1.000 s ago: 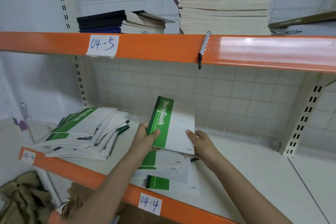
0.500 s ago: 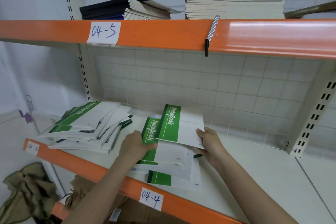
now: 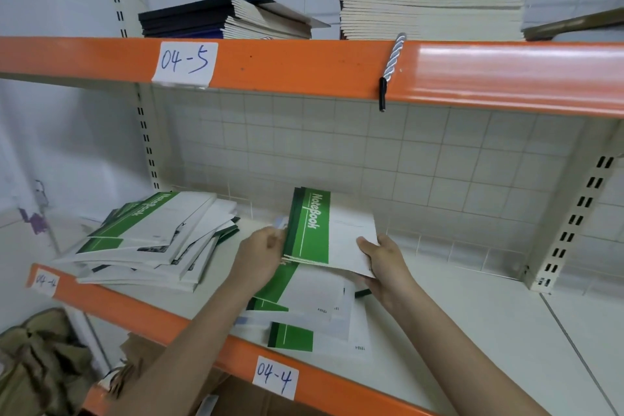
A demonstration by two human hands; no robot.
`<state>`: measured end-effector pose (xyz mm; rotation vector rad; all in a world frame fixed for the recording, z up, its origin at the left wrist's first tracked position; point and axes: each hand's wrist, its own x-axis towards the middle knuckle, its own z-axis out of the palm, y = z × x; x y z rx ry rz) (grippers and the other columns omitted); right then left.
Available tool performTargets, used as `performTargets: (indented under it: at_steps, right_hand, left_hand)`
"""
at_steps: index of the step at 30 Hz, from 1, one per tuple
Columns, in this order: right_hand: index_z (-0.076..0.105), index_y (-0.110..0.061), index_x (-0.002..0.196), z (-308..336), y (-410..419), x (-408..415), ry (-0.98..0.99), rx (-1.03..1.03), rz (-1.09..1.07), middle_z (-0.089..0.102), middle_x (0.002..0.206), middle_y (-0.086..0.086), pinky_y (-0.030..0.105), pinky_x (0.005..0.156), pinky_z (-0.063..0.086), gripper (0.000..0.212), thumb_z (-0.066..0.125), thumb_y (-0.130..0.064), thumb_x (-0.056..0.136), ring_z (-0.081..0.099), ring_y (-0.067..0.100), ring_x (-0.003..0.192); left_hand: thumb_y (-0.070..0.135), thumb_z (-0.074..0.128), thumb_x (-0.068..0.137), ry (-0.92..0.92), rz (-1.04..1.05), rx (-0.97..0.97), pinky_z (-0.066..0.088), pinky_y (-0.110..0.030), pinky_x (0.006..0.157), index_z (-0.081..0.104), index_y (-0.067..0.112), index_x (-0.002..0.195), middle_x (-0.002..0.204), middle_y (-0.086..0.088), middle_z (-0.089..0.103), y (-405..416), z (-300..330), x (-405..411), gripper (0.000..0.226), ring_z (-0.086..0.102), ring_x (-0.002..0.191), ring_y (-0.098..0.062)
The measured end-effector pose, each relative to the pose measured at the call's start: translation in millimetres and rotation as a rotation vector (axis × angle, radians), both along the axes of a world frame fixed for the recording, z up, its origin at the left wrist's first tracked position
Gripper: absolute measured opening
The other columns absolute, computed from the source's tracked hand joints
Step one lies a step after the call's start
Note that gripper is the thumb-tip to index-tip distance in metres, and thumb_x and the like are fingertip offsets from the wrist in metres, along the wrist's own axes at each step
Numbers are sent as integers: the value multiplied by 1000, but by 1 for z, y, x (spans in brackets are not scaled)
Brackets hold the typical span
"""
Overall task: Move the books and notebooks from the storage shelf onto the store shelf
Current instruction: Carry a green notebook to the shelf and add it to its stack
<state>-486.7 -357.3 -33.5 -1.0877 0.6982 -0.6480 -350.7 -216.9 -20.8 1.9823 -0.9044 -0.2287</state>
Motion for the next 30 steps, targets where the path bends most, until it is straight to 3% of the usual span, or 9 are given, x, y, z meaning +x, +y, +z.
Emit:
performTargets:
  at_steps: [4, 11, 13, 17, 21, 23, 26, 28, 30]
  right_hand:
    - [49, -5, 127, 3, -1, -3, -24, 4, -9, 65, 103, 4, 20, 46, 51, 28, 46, -9, 99, 62, 14, 82]
    - [39, -8, 139, 0, 0, -5, -6, -12, -13, 63, 122, 9, 19, 46, 49, 43, 49, -11, 98, 63, 14, 80]
    - [47, -11, 127, 0, 1, -6, -14, -63, -24, 64, 118, 11, 24, 56, 52, 30, 49, -11, 97, 63, 16, 79]
    - [50, -20, 102, 1, 4, -5, 52, -327, -135, 61, 118, 12, 38, 94, 47, 10, 49, -12, 96, 59, 23, 100]
    - [48, -13, 125, 1, 5, -4, 24, -253, -13, 63, 114, 5, 40, 92, 51, 28, 47, -13, 98, 63, 20, 97]
    - [49, -10, 118, 0, 2, -4, 18, -176, 4, 65, 104, 7, 36, 79, 53, 20, 47, -11, 98, 63, 18, 81]
    - [51, -12, 98, -3, 0, -3, 34, -219, -32, 64, 101, 14, 42, 81, 52, 7, 45, -8, 97, 61, 21, 79]
    - [51, -14, 92, -3, -1, -3, 15, -200, -33, 64, 94, 8, 36, 75, 52, 11, 44, -7, 97, 61, 19, 76]
    - [52, -15, 96, -5, -2, -2, -2, -167, -27, 64, 92, 5, 34, 73, 51, 11, 44, -8, 98, 61, 19, 75]
  left_hand:
    - [74, 53, 75, -256, 11, 679, 39, -38, 96, 48, 11, 119, 121, -10, 44, 0, -20, 4, 77, 38, 121, -28]
    - [27, 64, 89, -244, 207, 348, 51, -34, 72, 43, 7, 103, 98, -10, 56, -6, -7, 4, 32, 57, 85, -23]
    - [16, 51, 96, 48, 159, 126, 48, -32, 70, 41, 8, 106, 102, -8, 54, -7, 1, 7, 16, 53, 79, -15]
    - [8, 44, 98, 617, 72, -232, 39, -53, 102, 54, 15, 108, 128, -12, 55, -9, 17, 5, 15, 51, 116, -28]
    - [22, 35, 103, 738, -137, -355, 57, -39, 68, 58, 10, 108, 100, -11, 67, -8, 27, -17, 25, 64, 87, -22]
    - [29, 33, 103, 515, -43, -256, 58, -40, 71, 59, 10, 99, 91, -9, 67, -7, 19, -16, 32, 64, 79, -21]
    - [33, 42, 99, -145, 136, 216, 52, -43, 83, 57, 4, 92, 93, -14, 63, -2, -6, 2, 34, 56, 81, -25]
    - [54, 54, 88, -316, 125, 544, 47, -38, 89, 50, 9, 101, 109, -10, 53, 1, -16, 5, 47, 50, 102, -25]
    - [65, 62, 76, -315, 79, 639, 45, -35, 89, 45, 8, 115, 116, -10, 50, -3, -20, 6, 72, 48, 111, -26]
